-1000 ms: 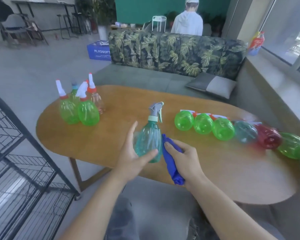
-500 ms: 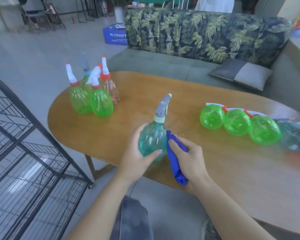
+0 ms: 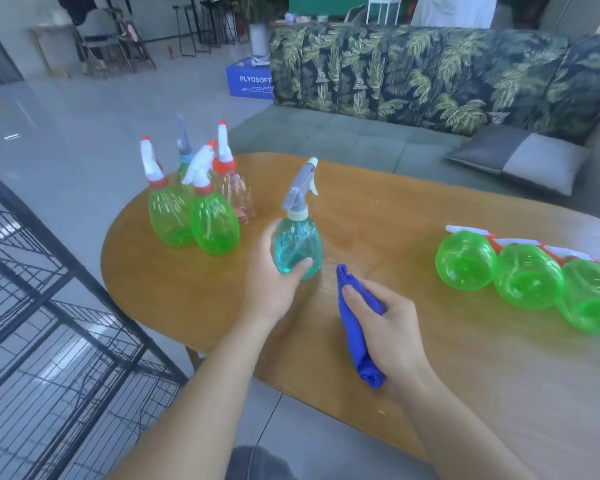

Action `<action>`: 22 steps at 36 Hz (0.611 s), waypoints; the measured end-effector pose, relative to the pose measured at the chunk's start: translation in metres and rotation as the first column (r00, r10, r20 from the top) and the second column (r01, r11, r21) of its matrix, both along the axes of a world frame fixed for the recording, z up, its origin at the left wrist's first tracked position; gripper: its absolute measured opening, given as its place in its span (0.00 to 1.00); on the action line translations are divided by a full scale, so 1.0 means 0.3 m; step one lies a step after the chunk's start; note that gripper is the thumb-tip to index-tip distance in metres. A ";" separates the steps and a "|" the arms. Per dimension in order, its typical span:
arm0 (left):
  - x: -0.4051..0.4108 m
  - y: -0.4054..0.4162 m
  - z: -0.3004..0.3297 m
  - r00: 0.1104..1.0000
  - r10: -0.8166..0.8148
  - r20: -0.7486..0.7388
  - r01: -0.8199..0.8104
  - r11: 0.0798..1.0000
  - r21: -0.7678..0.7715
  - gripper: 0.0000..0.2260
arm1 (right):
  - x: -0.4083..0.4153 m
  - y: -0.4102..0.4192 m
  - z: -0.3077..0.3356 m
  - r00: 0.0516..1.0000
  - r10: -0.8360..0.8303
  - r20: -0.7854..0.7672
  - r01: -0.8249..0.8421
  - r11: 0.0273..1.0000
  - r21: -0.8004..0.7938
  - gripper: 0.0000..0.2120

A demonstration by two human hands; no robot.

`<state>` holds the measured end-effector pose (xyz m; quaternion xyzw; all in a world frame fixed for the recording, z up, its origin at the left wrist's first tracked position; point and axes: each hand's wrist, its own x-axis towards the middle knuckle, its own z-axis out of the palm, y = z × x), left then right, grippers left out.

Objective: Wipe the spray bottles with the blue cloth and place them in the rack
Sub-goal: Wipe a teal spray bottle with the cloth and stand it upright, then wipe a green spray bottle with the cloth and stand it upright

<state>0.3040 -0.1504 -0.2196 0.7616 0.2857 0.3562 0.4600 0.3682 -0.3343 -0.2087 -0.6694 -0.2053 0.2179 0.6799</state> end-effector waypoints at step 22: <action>0.249 0.308 -0.009 0.976 0.215 -0.030 -0.215 0.976 0.015 0.33 | 0.138 -0.005 -0.003 0.996 -0.068 -0.058 0.069 0.997 0.025 0.05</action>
